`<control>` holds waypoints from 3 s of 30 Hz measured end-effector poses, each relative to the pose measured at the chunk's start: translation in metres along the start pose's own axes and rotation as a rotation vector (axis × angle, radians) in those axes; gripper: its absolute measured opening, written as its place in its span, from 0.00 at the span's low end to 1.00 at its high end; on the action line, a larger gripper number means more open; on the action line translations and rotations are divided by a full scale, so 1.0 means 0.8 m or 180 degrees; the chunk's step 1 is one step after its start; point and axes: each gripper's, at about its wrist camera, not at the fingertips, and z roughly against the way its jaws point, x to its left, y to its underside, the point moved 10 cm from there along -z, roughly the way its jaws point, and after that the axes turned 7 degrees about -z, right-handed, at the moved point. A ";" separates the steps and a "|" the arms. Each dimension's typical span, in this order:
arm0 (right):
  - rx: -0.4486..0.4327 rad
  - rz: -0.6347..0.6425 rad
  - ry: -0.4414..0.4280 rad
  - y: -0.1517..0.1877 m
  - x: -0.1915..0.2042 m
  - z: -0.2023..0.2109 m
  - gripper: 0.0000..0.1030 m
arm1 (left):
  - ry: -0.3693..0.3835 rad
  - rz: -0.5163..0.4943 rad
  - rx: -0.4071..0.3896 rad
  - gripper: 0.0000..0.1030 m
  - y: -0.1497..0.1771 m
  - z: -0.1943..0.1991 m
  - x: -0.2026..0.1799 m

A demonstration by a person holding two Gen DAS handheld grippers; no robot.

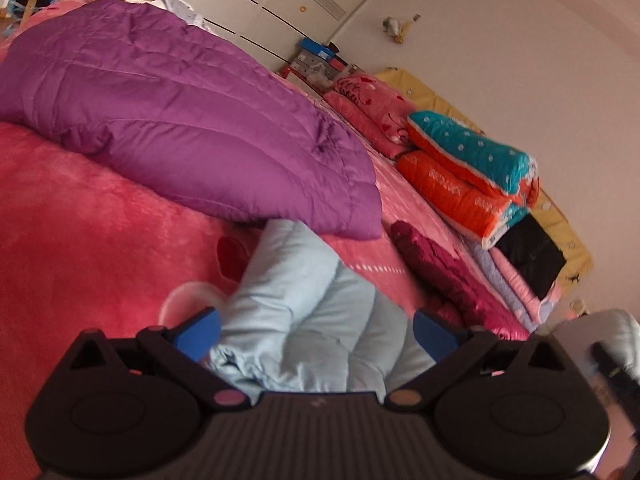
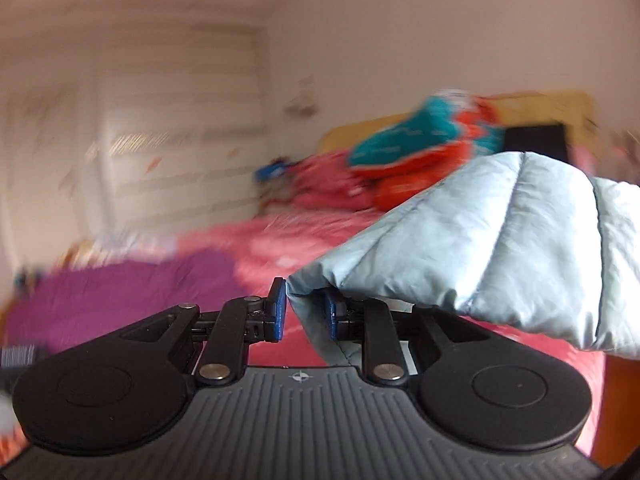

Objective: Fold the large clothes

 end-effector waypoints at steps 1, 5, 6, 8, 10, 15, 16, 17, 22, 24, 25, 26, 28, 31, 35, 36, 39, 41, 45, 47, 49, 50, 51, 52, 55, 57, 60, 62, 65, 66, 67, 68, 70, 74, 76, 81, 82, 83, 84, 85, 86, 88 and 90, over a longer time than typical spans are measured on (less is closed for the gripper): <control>0.0138 0.0242 -0.0073 0.018 0.024 -0.011 0.23 | 0.0012 0.0034 -0.0020 0.99 -0.003 0.000 0.005; 0.0798 0.1169 -0.0239 0.110 0.087 -0.044 0.23 | 0.0023 0.0232 -0.0037 0.99 -0.006 -0.006 0.026; 0.0945 0.1355 -0.0215 0.132 0.094 -0.047 0.22 | 0.0042 0.0292 -0.0012 0.99 -0.006 -0.008 0.029; 0.1118 0.1547 -0.0148 0.160 0.100 -0.044 0.28 | 0.0056 0.0339 0.0009 0.99 -0.006 -0.010 0.032; 0.1144 0.1503 -0.0105 0.163 0.099 -0.039 0.51 | 0.0093 0.0365 0.0015 0.99 -0.007 -0.011 0.033; 0.1140 0.1132 -0.0019 0.148 0.090 -0.028 0.75 | 0.0195 0.0492 0.0038 0.99 -0.008 -0.015 0.034; 0.1127 0.1006 -0.0028 0.147 0.086 -0.019 0.79 | 0.0227 0.0506 0.0033 0.99 -0.009 -0.014 0.032; 0.1110 0.0912 -0.0032 0.143 0.083 -0.016 0.81 | 0.0266 0.0514 0.0014 0.99 -0.011 -0.012 0.032; 0.0897 0.0431 0.0090 0.111 0.052 -0.004 0.96 | 0.0421 0.0470 -0.0115 0.99 -0.021 -0.003 0.024; 0.0776 0.0228 0.0174 0.091 0.024 0.000 0.97 | 0.0430 0.0417 -0.0102 0.99 -0.020 -0.004 0.020; 0.0707 0.0113 0.0232 0.081 0.009 0.001 0.97 | 0.0433 0.0385 -0.0093 0.99 -0.020 -0.005 0.018; 0.0652 -0.0007 0.0284 0.072 -0.007 0.006 0.97 | 0.0440 0.0356 -0.0086 0.99 -0.019 -0.006 0.016; 0.0581 -0.0260 0.0363 0.056 -0.041 0.006 0.98 | 0.0464 0.0306 -0.0073 0.99 -0.018 -0.008 0.011; 0.0473 -0.0676 0.0379 0.039 -0.077 -0.006 0.97 | 0.0513 0.0219 -0.0079 0.99 -0.016 -0.012 0.002; 0.0593 -0.0937 0.0295 0.041 -0.090 -0.054 0.94 | 0.0590 0.0022 -0.0083 0.99 -0.011 -0.017 -0.012; 0.0670 -0.0912 0.0291 0.049 -0.088 -0.064 0.92 | 0.0604 -0.0031 -0.0083 0.99 -0.010 -0.018 -0.016; 0.0958 -0.0821 0.0171 0.079 -0.068 -0.092 0.84 | 0.0646 -0.0187 -0.0089 0.99 -0.007 -0.019 -0.026; 0.1043 -0.0664 0.0097 0.094 -0.051 -0.080 0.85 | 0.0694 -0.0260 -0.0090 0.99 -0.006 -0.019 -0.032; 0.1118 -0.0308 -0.0132 0.120 -0.015 -0.062 0.85 | 0.0844 -0.0320 -0.0086 0.99 -0.002 -0.021 -0.046; 0.1098 -0.0135 -0.0095 0.125 -0.010 -0.056 0.85 | 0.0875 -0.0375 -0.0062 0.99 0.001 -0.025 -0.051; 0.1050 -0.0208 -0.0041 0.122 -0.017 -0.054 0.86 | 0.0837 -0.0423 -0.0019 0.99 0.005 -0.031 -0.052; 0.0997 -0.0269 0.0017 0.116 -0.022 -0.058 0.89 | 0.0811 -0.0438 0.0005 0.99 0.007 -0.033 -0.050; 0.0927 -0.0308 0.0095 0.111 -0.027 -0.056 0.93 | 0.0787 -0.0447 0.0025 0.99 0.008 -0.035 -0.050; 0.0851 -0.0356 0.0140 0.104 -0.028 -0.052 0.95 | 0.0775 -0.0462 0.0034 0.99 0.009 -0.037 -0.050; 0.0745 -0.0472 0.0212 0.090 -0.044 -0.051 0.97 | 0.0725 -0.0531 0.0078 0.99 0.014 -0.042 -0.047; 0.0731 -0.0502 0.0280 0.086 -0.055 -0.049 0.97 | 0.0656 -0.0595 0.0126 0.99 0.018 -0.049 -0.044; 0.0660 -0.0521 0.0460 0.077 -0.083 -0.054 0.97 | 0.0570 -0.0687 0.0171 0.99 0.021 -0.056 -0.041; 0.0712 -0.0459 0.0636 0.084 -0.107 -0.054 0.97 | 0.0544 -0.0703 0.0185 0.99 0.022 -0.061 -0.040; 0.0800 -0.0535 0.0804 0.102 -0.143 -0.053 0.95 | 0.0416 -0.0743 0.0262 0.99 0.027 -0.071 -0.032; 0.0813 -0.0587 0.0834 0.109 -0.153 -0.052 0.95 | 0.0368 -0.0765 0.0299 0.99 0.030 -0.075 -0.029; 0.0825 -0.0605 0.0872 0.118 -0.161 -0.053 0.96 | 0.0341 -0.0779 0.0321 0.99 0.032 -0.078 -0.027; 0.0836 -0.0613 0.0882 0.125 -0.165 -0.054 0.96 | 0.0332 -0.0792 0.0339 0.99 0.034 -0.080 -0.026; 0.0838 -0.0636 0.0898 0.135 -0.170 -0.055 0.97 | 0.0329 -0.0853 0.0366 0.99 0.037 -0.084 -0.028; 0.0903 -0.0558 0.1002 0.148 -0.169 -0.062 0.98 | 0.0263 -0.1088 0.0410 0.99 0.050 -0.092 -0.029; 0.0948 -0.0550 0.1019 0.159 -0.169 -0.068 0.99 | 0.0228 -0.1181 0.0427 0.99 0.055 -0.096 -0.028; 0.0996 -0.0554 0.1046 0.167 -0.166 -0.074 1.00 | 0.0125 -0.1397 0.0429 0.99 0.064 -0.106 -0.030; 0.0999 -0.0546 0.1049 0.166 -0.166 -0.074 1.00 | 0.0107 -0.1429 0.0426 0.99 0.065 -0.107 -0.031; 0.0999 -0.0543 0.1049 0.166 -0.166 -0.074 1.00 | 0.0100 -0.1441 0.0421 0.99 0.065 -0.107 -0.031; 0.0997 -0.0549 0.1044 0.165 -0.166 -0.075 1.00 | 0.0106 -0.1433 0.0416 0.99 0.065 -0.106 -0.030; 0.0992 -0.0566 0.1028 0.164 -0.167 -0.075 1.00 | 0.0115 -0.1417 0.0412 0.99 0.064 -0.105 -0.031; 0.0991 -0.0585 0.1012 0.163 -0.168 -0.075 1.00 | 0.0112 -0.1411 0.0409 0.99 0.062 -0.103 -0.031; 0.0971 -0.0629 0.0966 0.161 -0.168 -0.070 1.00 | 0.0093 -0.1413 0.0372 0.99 0.057 -0.095 -0.035; 0.0931 -0.0698 0.0917 0.158 -0.169 -0.063 1.00 | 0.0111 -0.1370 0.0317 0.99 0.051 -0.086 -0.037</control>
